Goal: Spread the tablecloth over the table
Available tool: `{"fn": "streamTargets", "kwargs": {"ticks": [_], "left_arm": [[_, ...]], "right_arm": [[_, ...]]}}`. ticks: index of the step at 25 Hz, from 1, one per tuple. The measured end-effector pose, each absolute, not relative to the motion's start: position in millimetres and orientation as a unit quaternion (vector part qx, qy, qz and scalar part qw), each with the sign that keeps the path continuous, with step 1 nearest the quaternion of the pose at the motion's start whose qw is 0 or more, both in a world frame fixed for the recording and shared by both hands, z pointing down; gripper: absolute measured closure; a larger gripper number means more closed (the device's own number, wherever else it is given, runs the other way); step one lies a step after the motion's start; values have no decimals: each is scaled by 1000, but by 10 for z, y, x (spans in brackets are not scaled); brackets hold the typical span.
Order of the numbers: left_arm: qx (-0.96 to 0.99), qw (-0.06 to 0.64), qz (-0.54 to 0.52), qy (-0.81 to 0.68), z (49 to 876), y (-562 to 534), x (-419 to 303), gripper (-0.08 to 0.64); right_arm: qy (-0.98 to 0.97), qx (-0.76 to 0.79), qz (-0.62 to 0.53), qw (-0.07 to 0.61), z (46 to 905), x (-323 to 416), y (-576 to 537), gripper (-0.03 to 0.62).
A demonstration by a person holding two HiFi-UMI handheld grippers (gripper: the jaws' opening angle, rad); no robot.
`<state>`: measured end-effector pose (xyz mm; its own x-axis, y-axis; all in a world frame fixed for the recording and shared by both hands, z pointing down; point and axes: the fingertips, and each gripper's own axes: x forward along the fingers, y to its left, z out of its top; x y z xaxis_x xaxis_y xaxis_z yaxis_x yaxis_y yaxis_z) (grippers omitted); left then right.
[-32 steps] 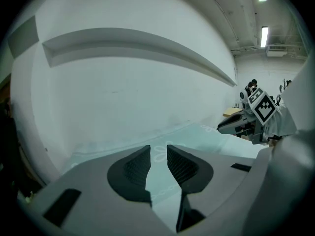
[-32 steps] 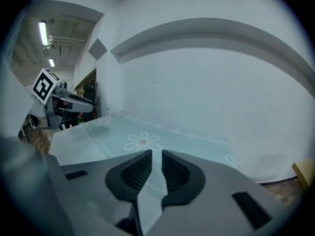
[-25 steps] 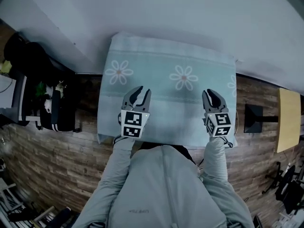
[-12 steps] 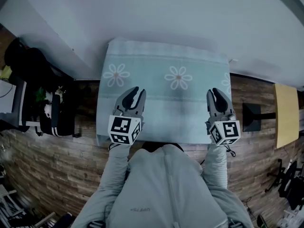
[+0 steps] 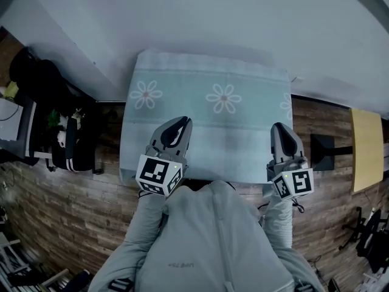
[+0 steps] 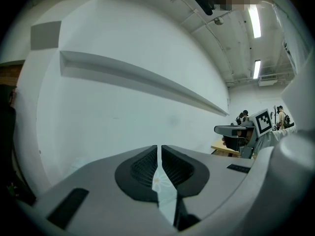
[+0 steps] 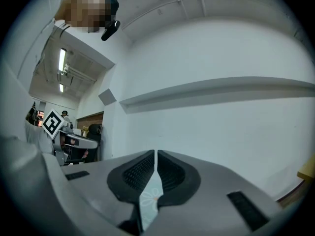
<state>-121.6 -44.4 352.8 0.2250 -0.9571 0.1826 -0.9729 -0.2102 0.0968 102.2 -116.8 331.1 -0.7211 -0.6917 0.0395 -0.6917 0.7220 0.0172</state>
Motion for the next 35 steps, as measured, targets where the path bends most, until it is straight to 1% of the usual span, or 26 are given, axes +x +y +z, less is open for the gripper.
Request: {"fn": "streamTargets", "kwargs": {"ticks": [6, 18, 35], "left_arm": [[776, 100, 40, -622, 3547, -325, -1143, 535], [764, 115, 48, -633, 3685, -333, -1273, 535], [763, 101, 61, -636, 3682, -400, -1252, 535]], "right_arm": [[-931, 365, 8, 7, 3288, 1092, -1059, 571], [-925, 378, 2, 19, 3386, 1058, -1212, 571], [-928, 371, -3, 33, 3442, 1030, -1241, 571]]}}
